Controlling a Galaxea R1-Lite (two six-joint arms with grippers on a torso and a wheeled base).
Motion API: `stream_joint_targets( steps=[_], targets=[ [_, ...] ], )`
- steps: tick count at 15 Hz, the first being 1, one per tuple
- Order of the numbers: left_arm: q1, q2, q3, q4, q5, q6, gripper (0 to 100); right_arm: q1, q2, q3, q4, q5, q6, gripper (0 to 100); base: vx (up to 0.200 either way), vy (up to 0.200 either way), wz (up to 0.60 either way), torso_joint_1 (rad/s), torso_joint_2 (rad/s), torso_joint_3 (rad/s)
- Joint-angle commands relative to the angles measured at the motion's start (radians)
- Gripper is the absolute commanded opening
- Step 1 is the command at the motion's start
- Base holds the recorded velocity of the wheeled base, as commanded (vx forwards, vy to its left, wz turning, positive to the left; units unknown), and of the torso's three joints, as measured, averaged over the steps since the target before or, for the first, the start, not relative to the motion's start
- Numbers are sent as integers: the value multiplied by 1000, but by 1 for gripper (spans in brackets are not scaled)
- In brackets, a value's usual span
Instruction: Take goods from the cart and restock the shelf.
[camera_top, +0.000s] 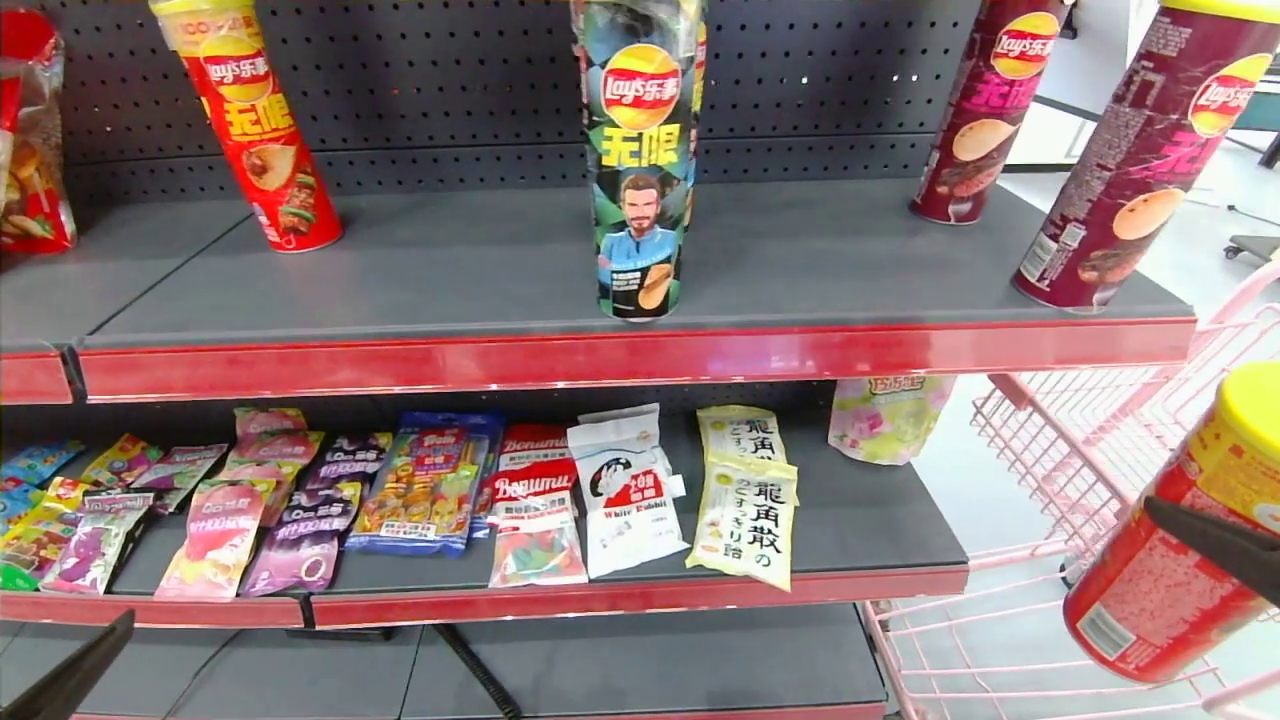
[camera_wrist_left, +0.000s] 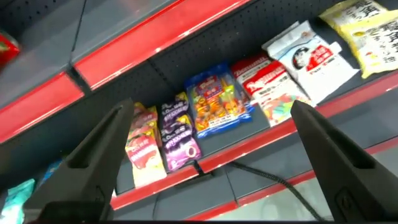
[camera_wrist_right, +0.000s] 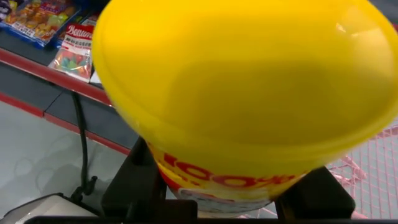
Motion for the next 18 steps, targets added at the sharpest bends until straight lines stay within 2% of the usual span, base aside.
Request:
stream_joint_targets(
  steps=[1,11,18],
  targets=[
    [1,1,0,-1,0,0,100,1,3,0,1,0,-1,0,0,200,0,-7,2,12],
    [1,4,0,0,0,0,100,2,3,3,1,3,-1,0,0,200,0,4,-1,2],
    [1,4,0,0,0,0,100,2,3,3,1,0,-1,0,0,200,0,145,-433,-288]
  ],
)
